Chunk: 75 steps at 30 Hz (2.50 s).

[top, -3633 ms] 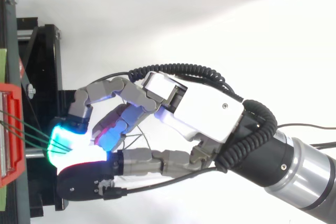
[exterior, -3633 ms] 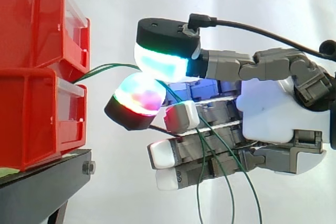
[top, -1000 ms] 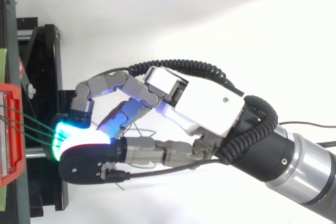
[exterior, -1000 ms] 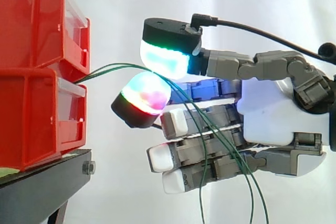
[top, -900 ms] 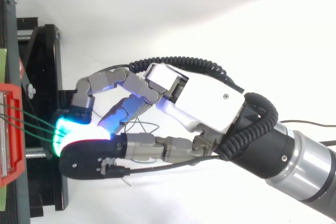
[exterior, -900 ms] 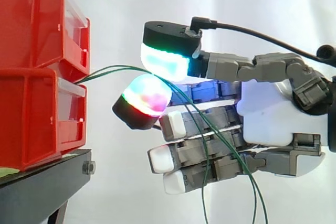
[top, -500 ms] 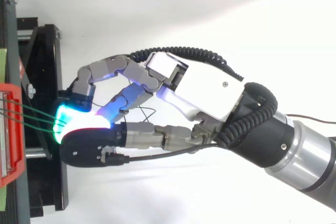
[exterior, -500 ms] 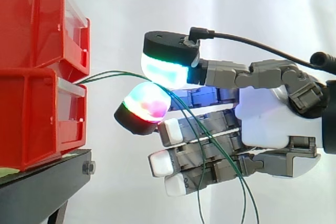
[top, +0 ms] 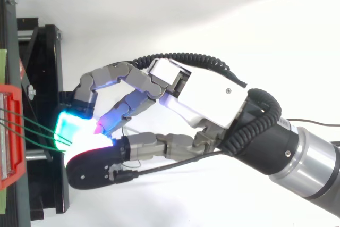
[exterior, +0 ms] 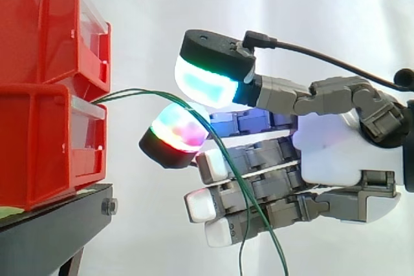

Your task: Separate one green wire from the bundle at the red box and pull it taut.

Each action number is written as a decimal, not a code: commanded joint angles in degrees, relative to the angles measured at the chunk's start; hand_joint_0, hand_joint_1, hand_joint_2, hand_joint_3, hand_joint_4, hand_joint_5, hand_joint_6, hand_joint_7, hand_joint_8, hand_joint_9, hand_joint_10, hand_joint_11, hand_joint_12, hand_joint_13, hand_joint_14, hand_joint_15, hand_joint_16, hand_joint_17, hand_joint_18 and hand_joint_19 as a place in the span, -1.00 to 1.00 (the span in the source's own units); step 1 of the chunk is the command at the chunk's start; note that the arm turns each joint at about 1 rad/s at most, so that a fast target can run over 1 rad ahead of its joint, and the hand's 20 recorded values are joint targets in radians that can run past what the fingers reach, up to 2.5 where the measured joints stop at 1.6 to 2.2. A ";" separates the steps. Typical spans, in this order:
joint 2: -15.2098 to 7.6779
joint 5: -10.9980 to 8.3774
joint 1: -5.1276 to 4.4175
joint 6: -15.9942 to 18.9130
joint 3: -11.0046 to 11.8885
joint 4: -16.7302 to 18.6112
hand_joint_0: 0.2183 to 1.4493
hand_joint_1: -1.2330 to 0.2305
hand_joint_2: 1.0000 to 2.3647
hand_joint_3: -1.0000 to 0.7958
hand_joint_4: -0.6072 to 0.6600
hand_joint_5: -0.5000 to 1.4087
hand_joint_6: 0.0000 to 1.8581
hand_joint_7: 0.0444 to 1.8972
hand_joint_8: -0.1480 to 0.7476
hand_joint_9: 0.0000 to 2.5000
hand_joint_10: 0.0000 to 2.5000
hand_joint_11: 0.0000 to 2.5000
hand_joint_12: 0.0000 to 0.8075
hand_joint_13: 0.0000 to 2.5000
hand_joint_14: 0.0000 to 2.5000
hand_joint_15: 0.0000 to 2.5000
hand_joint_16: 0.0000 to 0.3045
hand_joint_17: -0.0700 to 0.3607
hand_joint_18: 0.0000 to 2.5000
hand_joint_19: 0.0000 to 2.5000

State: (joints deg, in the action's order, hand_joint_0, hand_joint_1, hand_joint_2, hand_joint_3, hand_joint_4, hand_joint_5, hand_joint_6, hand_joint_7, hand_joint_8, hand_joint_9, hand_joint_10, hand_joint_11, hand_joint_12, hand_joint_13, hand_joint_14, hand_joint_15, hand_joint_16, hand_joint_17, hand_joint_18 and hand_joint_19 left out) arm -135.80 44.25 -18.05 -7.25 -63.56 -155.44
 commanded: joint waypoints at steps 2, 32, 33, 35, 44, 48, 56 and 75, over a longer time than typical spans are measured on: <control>0.01 -0.22 -0.15 0.57 0.02 -0.39 -0.50 -0.05 -1.00 -0.44 0.15 -0.69 -0.06 0.00 -0.02 -0.05 -0.98 -0.26 -0.06 -0.12 -0.98 -0.57 -0.67 -0.15 -0.26 -0.67; 0.01 -0.83 -1.38 2.86 -1.65 -0.39 -0.38 -0.16 -0.98 -0.21 0.08 -0.68 -0.04 0.14 -0.02 0.00 -0.98 -0.22 -0.07 -0.10 -0.98 -0.55 -0.68 -0.16 -0.26 -0.63; 0.01 -0.83 -1.38 2.86 -1.65 -0.39 -0.39 -0.12 -0.98 -0.19 0.08 -0.68 -0.05 0.14 -0.02 0.00 -0.98 -0.23 -0.07 -0.10 -0.98 -0.55 -0.68 -0.16 -0.26 -0.63; 0.01 -0.83 -1.38 2.94 -1.65 -0.47 -0.39 -0.06 -0.98 -0.17 0.09 -0.68 -0.05 0.14 -0.02 0.01 -0.98 -0.23 -0.07 -0.11 -0.98 -0.55 -0.67 -0.16 -0.26 -0.63; -0.08 -0.83 -1.38 2.86 -1.65 -0.47 -0.38 0.07 -0.97 -0.15 0.10 -0.67 -0.07 0.13 0.00 0.03 -0.98 -0.23 -0.07 -0.10 -0.98 -0.55 -0.67 -0.15 -0.25 -0.62; -0.08 -0.83 -1.55 2.94 -1.65 -0.47 -0.38 0.09 -0.97 -0.14 0.11 -0.67 -0.08 0.13 0.01 0.03 -0.98 -0.24 -0.06 -0.10 -0.98 -0.55 -0.67 -0.15 -0.25 -0.62; 0.01 -0.83 -1.55 3.03 -1.65 -0.47 -0.34 -0.27 -0.97 -0.01 0.16 -0.69 -0.05 0.07 0.02 -0.04 -0.98 -0.23 -0.06 -0.12 -0.98 -0.56 -0.66 -0.13 -0.26 -0.67; 0.01 -0.83 -1.55 2.94 -1.65 -0.56 -0.43 -0.27 -1.00 -0.44 0.18 -0.67 -0.07 0.13 0.00 0.01 -0.98 -0.22 -0.07 -0.10 -0.98 -0.55 -0.67 -0.15 -0.25 -0.65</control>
State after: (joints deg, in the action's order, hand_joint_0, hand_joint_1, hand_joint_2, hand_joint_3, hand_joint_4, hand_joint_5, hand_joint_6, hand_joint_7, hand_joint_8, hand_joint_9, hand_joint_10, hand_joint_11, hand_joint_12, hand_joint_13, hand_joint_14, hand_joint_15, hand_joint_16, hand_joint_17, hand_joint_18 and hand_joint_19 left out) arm -135.79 43.42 -19.60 -4.30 -65.21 -156.00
